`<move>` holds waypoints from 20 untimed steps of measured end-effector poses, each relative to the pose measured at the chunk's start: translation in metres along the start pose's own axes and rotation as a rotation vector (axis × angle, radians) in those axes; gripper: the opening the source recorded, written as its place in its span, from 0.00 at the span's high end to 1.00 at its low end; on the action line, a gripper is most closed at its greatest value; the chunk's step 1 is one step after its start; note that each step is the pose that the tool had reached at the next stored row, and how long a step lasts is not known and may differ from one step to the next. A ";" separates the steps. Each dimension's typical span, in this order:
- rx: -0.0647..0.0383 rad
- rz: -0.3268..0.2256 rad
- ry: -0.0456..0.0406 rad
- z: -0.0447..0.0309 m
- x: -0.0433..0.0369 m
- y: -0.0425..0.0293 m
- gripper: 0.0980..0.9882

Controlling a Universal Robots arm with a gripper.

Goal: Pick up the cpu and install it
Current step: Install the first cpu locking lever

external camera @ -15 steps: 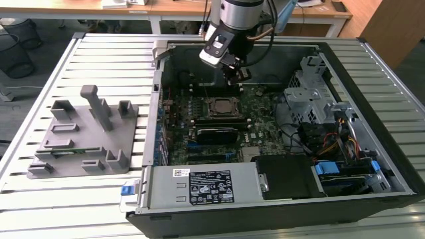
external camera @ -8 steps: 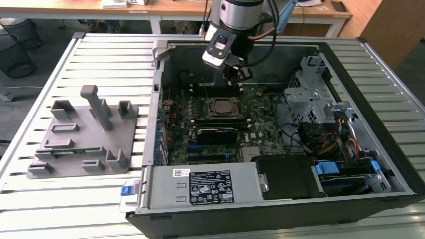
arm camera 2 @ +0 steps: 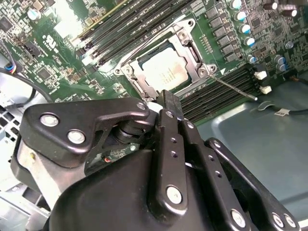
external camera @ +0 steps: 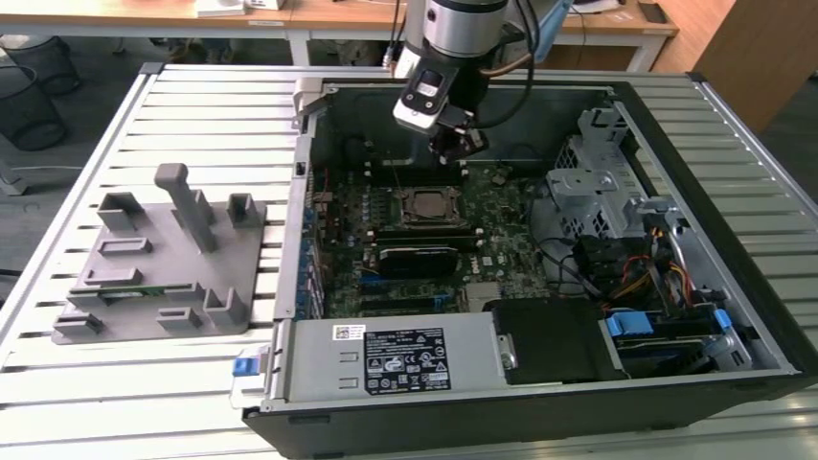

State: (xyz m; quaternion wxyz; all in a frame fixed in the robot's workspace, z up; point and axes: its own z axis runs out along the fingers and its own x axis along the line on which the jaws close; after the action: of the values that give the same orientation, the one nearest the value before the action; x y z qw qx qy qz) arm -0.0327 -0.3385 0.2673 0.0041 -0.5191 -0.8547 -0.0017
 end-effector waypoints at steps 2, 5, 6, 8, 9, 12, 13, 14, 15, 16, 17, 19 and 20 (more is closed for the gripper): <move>0.000 -0.016 0.0000 0.0000 0.0000 0.0000 0.99; 0.000 -0.038 -0.0001 0.0000 0.0000 0.0000 0.99; 0.000 -0.045 -0.0001 0.0000 0.0000 0.0000 0.99; 0.001 -0.057 -0.0001 0.0000 0.0000 0.0000 0.99; 0.001 -0.062 -0.0001 0.0000 0.0000 0.0000 0.99; 0.001 -0.080 -0.0002 0.0000 0.0000 0.0000 0.99; 0.001 -0.086 -0.0002 0.0000 0.0000 0.0000 0.99; 0.001 -0.093 -0.0002 0.0000 0.0000 0.0000 0.99; 0.001 -0.099 -0.0002 0.0000 0.0000 0.0000 0.99; 0.001 -0.105 -0.0002 0.0000 0.0000 0.0000 0.99; 0.001 -0.112 -0.0002 -0.0001 0.0000 0.0000 0.99; 0.001 -0.124 -0.0002 0.0000 0.0000 0.0000 0.99; 0.001 -0.130 -0.0002 0.0000 -0.0001 0.0000 0.99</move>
State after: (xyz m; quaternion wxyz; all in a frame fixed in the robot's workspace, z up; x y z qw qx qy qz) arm -0.0327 -0.3385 0.2673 0.0043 -0.4624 -0.8866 -0.0014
